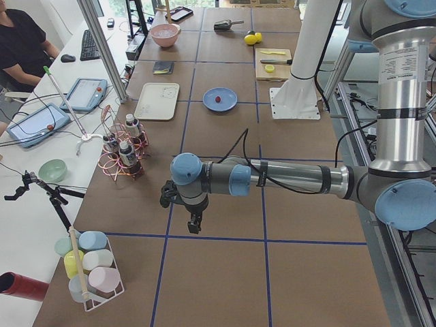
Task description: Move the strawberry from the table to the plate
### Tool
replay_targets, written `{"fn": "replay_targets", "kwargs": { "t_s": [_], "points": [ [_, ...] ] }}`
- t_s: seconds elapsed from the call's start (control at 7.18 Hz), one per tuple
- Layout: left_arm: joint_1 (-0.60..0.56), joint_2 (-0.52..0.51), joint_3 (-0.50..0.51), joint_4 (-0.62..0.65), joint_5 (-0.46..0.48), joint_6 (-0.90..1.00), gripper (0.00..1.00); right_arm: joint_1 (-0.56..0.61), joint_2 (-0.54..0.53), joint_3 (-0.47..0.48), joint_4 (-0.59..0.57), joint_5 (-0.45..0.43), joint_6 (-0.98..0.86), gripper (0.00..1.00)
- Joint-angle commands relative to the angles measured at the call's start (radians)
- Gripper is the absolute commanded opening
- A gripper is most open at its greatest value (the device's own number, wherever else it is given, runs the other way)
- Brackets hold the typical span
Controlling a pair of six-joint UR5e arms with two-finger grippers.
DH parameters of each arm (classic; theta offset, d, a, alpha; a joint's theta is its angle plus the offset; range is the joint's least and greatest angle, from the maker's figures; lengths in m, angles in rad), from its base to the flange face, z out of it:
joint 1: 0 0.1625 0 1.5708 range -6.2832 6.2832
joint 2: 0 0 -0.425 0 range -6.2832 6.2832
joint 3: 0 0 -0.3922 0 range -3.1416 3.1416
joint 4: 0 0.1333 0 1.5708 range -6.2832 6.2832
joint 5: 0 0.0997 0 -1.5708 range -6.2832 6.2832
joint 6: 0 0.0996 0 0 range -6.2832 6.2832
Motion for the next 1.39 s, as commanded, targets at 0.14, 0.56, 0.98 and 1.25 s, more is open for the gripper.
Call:
{"fn": "replay_targets", "kwargs": {
  "t_s": [0.14,0.56,0.98,1.25],
  "points": [
    [-0.061,0.002,0.005,-0.002,0.003,0.004,1.0,0.001,0.003,-0.005,0.002,0.002,0.007,1.0],
    [-0.076,0.004,0.005,-0.002,0.001,0.002,1.0,0.001,0.003,-0.008,0.002,0.002,0.01,1.0],
    [-0.078,0.002,0.004,-0.002,0.001,0.002,1.0,0.001,0.004,-0.007,0.002,0.002,0.01,1.0],
    [-0.078,0.002,0.004,-0.002,0.001,0.002,1.0,0.001,0.009,-0.004,0.002,0.002,0.01,1.0]
  ]
}}
